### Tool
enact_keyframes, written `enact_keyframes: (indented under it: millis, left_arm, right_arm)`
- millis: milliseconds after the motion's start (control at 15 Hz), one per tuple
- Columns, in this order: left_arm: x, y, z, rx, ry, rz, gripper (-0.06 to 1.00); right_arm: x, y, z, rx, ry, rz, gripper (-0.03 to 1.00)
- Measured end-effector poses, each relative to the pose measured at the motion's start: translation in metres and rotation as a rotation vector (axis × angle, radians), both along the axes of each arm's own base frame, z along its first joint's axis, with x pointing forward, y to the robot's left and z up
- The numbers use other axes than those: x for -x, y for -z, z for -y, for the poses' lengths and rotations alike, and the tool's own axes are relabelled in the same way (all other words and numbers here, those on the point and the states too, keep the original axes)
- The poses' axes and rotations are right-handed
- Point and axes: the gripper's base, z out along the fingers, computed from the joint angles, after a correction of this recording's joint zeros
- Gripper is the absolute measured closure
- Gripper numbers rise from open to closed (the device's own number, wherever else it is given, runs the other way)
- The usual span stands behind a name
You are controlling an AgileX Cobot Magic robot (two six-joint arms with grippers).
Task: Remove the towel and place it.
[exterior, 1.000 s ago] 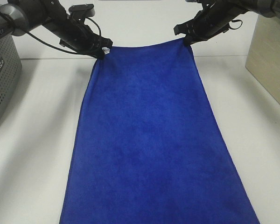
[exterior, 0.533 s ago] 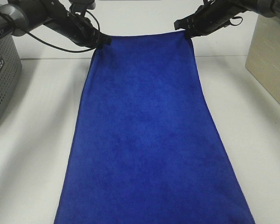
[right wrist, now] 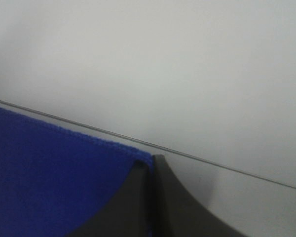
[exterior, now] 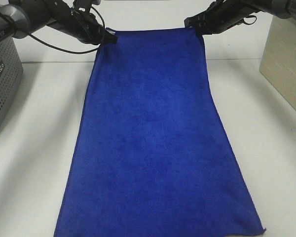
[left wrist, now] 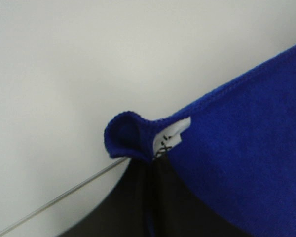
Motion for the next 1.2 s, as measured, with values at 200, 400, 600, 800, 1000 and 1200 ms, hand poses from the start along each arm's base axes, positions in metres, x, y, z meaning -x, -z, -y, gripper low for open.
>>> enact_keyframes:
  millis: [200, 400, 600, 800, 1000, 1200]
  left_arm:
    - [-0.001, -0.003, 0.004, -0.028, 0.017, 0.052, 0.93]
    - [-0.002, 0.001, 0.005, -0.036, 0.016, 0.068, 0.93]
    - [-0.005, 0.027, 0.005, -0.044, 0.008, 0.044, 0.93]
    - [-0.006, 0.034, 0.004, -0.043, -0.005, 0.058, 0.93]
    - [-0.007, 0.033, 0.004, -0.041, -0.011, 0.072, 0.93]
    - [-0.008, 0.035, 0.004, -0.042, -0.013, 0.073, 0.93]
  right_arm:
    - [-0.002, 0.013, 0.0, 0.002, 0.004, -0.016, 0.95]
    - [-0.004, 0.025, 0.0, 0.003, 0.013, -0.019, 0.95]
    - [-0.006, 0.038, 0.001, 0.006, 0.021, -0.024, 0.95]
    - [-0.008, 0.039, 0.001, 0.004, 0.032, -0.001, 0.95]
    - [-0.009, 0.044, 0.001, -0.004, 0.038, -0.003, 0.95]
    - [-0.01, 0.055, 0.001, -0.017, 0.046, -0.014, 0.95]
